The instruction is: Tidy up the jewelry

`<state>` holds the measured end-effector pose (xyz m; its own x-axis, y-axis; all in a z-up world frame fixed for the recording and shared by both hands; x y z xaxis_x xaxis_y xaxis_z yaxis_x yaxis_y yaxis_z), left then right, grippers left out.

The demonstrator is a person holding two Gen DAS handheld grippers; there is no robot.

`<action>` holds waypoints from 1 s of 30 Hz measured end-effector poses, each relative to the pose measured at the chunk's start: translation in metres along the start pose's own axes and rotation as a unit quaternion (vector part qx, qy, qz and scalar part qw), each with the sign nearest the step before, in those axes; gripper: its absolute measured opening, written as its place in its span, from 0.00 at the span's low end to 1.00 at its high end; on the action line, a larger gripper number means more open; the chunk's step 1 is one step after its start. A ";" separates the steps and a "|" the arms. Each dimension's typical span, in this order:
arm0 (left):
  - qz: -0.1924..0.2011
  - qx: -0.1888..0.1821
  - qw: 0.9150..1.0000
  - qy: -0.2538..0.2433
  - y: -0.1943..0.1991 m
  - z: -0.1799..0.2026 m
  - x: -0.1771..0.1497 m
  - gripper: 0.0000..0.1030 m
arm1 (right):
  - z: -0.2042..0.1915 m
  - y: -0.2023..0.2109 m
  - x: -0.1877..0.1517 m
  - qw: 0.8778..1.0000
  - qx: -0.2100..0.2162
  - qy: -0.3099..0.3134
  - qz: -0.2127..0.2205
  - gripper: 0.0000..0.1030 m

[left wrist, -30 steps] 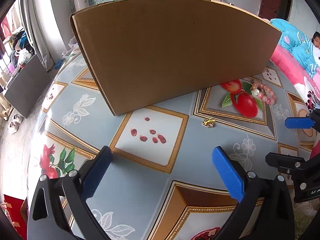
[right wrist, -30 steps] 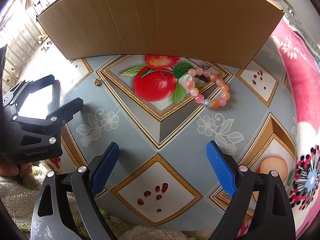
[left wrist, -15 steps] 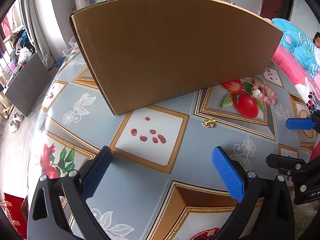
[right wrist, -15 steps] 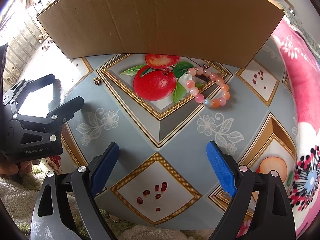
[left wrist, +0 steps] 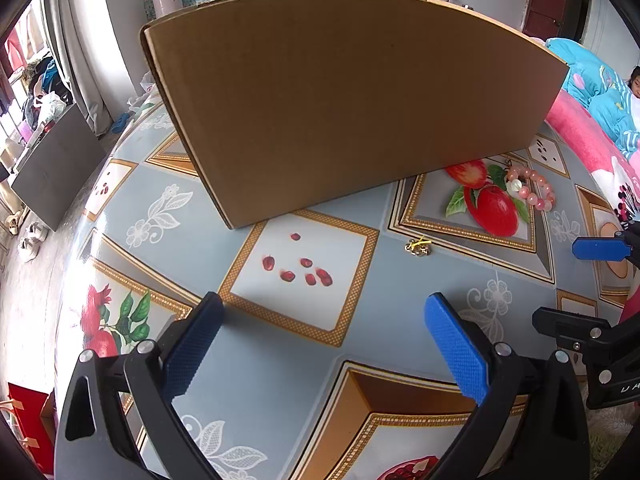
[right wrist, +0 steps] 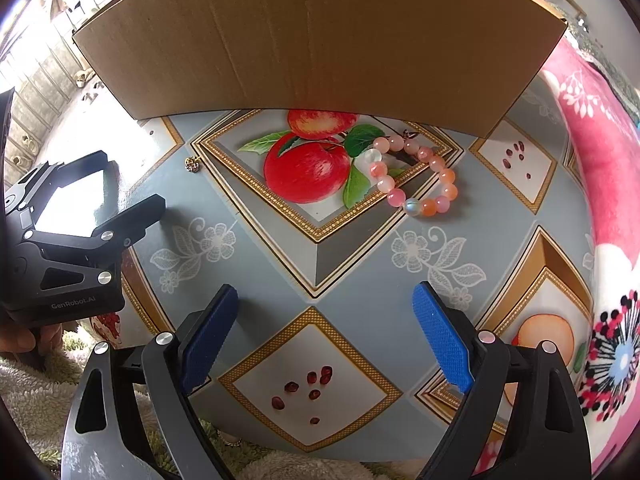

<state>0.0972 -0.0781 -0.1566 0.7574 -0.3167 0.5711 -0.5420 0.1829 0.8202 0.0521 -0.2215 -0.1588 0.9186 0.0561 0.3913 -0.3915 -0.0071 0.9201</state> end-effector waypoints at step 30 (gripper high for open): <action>-0.001 -0.001 1.000 -0.001 0.001 0.002 0.000 0.96 | 0.007 0.001 -0.002 1.000 -0.004 -0.005 0.001 0.84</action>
<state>0.0961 -0.0793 -0.1562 0.7579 -0.3191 0.5691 -0.5396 0.1837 0.8216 0.0502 -0.2283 -0.1588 0.9184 0.0465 0.3929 -0.3934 0.0014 0.9194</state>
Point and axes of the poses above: each gripper's, at about its wrist camera, not at the fingertips, and y roughly against the way its jaws point, z to its right, x to its top, the point moved 10 cm from there along -y, roughly the way its jaws point, and after that the axes turned 1 degree about z, right-handed, at the moved point
